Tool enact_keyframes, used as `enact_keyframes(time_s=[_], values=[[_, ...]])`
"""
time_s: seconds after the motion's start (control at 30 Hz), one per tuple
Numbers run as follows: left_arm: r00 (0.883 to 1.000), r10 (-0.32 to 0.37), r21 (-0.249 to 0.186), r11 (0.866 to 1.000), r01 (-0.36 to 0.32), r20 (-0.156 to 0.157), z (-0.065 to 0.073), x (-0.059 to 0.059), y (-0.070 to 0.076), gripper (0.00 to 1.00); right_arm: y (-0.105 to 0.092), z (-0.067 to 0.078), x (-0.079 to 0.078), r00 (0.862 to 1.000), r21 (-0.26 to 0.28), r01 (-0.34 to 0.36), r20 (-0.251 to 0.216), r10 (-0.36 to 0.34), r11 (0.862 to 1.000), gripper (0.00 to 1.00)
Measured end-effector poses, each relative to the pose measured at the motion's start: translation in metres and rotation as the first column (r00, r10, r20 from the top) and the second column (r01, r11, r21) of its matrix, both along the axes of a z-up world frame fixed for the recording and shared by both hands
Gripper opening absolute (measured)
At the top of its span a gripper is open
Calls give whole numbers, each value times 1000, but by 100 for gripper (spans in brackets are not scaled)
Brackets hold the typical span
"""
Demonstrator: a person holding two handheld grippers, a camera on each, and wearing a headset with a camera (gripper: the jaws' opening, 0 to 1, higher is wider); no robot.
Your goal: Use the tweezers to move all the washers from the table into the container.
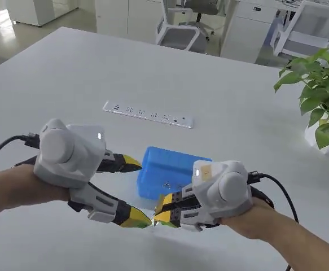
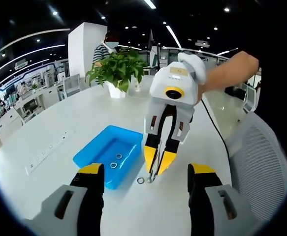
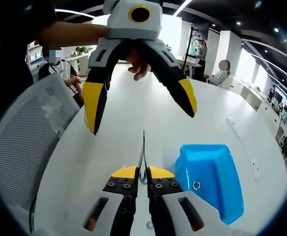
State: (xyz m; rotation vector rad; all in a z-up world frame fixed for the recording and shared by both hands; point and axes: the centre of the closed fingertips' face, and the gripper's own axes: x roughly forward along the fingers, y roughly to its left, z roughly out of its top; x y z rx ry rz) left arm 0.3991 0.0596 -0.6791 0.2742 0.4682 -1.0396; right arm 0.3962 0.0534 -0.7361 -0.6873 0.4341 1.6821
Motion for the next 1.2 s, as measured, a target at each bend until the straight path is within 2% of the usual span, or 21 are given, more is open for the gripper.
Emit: enact_keyframes(time_s=[0.07,0.37,0.53,0.8,0.97,1.2], values=[[1000,16,-5,1000,-16,-9,0,-1,1,77,-1,4,0,1000,1,2,0,-2,1000,8],[1000,29,-14,999,-29,0,3,-6,3,83,-5,22,9,1000,1,24,10,-24,1000,8],[998,60,-22,998,-60,-2,6,-4,5,91,-8,36,17,999,10,32,14,-33,999,8],[997,77,-18,997,-77,-3,5,-3,8,95,-10,53,28,999,26,34,23,-35,999,8],[997,80,-26,996,-80,8,9,-2,7,98,-11,63,40,999,37,39,37,-40,999,8],[997,78,-30,997,-77,16,13,1,6,99,-12,68,56,997,41,47,66,-50,998,8]])
